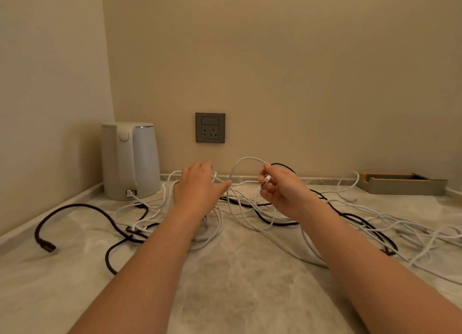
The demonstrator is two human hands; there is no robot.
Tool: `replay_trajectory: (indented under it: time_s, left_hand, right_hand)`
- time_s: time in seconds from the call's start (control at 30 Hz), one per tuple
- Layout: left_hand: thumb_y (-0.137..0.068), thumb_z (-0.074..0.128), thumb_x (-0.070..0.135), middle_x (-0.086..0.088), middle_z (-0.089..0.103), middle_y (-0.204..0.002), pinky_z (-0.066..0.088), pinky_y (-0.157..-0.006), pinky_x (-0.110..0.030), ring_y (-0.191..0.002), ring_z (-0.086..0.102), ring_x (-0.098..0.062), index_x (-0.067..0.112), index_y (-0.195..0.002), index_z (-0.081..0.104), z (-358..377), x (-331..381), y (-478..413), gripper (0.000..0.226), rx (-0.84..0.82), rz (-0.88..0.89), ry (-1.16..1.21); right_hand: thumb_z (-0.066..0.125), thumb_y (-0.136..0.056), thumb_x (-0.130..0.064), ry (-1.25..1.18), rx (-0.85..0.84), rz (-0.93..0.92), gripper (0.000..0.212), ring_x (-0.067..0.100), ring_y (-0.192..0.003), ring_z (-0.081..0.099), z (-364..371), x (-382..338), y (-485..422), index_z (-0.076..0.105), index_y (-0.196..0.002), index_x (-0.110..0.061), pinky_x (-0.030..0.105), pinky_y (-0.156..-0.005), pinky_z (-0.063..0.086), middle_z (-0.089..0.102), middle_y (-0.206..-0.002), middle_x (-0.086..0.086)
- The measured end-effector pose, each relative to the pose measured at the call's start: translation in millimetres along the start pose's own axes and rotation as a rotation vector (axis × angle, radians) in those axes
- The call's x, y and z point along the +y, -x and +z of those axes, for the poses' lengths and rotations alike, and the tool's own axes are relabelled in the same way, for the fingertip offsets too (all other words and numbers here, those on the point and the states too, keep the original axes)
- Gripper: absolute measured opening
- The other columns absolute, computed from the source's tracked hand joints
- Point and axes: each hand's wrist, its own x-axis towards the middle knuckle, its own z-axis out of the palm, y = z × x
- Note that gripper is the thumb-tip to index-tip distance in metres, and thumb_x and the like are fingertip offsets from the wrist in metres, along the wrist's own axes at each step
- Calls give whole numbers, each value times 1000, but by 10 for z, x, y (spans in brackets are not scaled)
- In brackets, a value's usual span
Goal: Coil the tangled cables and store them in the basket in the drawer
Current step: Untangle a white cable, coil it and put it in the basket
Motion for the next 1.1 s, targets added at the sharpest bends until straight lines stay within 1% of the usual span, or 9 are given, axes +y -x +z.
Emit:
replay_trajectory:
  time_s: [0.1, 0.2, 0.37, 0.57, 0.73, 0.8, 0.93, 1.0, 1.1]
  left_hand:
    - [-99, 40, 34, -5, 58, -115, 44, -81, -37, -105, 50, -24, 13, -114, 55, -96, 129, 30, 30, 124, 1, -2]
    - [-102, 27, 28, -6, 60, -90, 46, -72, -35, -82, 56, -25, 13, -97, 59, -206, 125, 30, 35, 149, -51, -66]
    - [-102, 20, 39, -13, 62, -98, 50, -83, -40, -88, 61, -31, 8, -102, 59, -289, 39, 17, 50, -125, -105, -81]
    - [-101, 31, 39, -5, 61, -88, 37, -65, -32, -77, 52, -20, 15, -88, 55, -372, 211, 64, 36, 108, 77, 72]
    - [-103, 22, 38, -4, 58, -86, 37, -67, -34, -81, 53, -23, 15, -92, 60, -447, 254, 91, 46, 24, 242, -70]
    - [-104, 23, 36, -7, 59, -85, 41, -70, -36, -80, 53, -23, 17, -82, 55, -473, 274, 95, 43, -68, 326, -54]
    - [-102, 32, 37, 1, 49, -55, 37, -57, -31, -53, 46, -12, 17, -56, 43, -444, 293, 71, 52, -225, 376, 218]
    - [-103, 34, 31, 6, 36, -46, 28, -47, -27, -40, 31, -7, 16, -54, 39, -420, 317, 94, 51, -351, 323, 556]
    - [-104, 31, 29, 7, 35, -44, 25, -42, -19, -39, 28, -7, 14, -60, 40, -395, 328, 116, 47, -484, 172, 959]
  right_hand:
    - [48, -99, -21, -91, 41, -23, 25, 7, -42, 54, 105, 30, 28, 51, -77, -9, 19, -45, 49, 55, -62, 7]
    - [46, -99, -18, -116, 38, -31, 26, 11, -48, 64, 182, 21, 71, 50, -77, -7, 22, -49, 54, 63, -55, 6]
    - [43, -101, -17, -92, 22, -32, 28, 17, -54, 68, 229, 38, 109, 49, -76, -6, 25, -52, 56, 64, -67, 13]
    - [50, -97, -15, 33, -72, -61, 25, 16, -59, 66, 326, 93, 179, 60, -77, -4, 23, -56, 55, 63, -64, 8]
    - [55, -94, -16, 122, -80, -166, 13, 11, -63, 64, 400, 91, 188, 64, -98, -8, 20, -61, 53, 63, -61, 0]
    - [56, -93, -12, 142, -61, -187, 15, 11, -64, 64, 421, 98, 193, 60, -108, -12, 19, -58, 51, 64, -65, 1]
    - [48, -95, -6, 145, -47, -238, 25, 11, -64, 57, 366, 36, 170, 59, -113, -20, 19, -56, 48, 59, -72, 4]
    - [40, -101, -18, 179, -37, -238, 26, 14, -74, 55, 315, 4, 138, 66, -101, -14, 23, -63, 47, 57, -81, 7]
    - [30, -103, -32, 253, -42, -247, 38, 22, -100, 53, 245, 34, 71, 66, -96, -20, 32, -81, 43, 58, -101, 8]
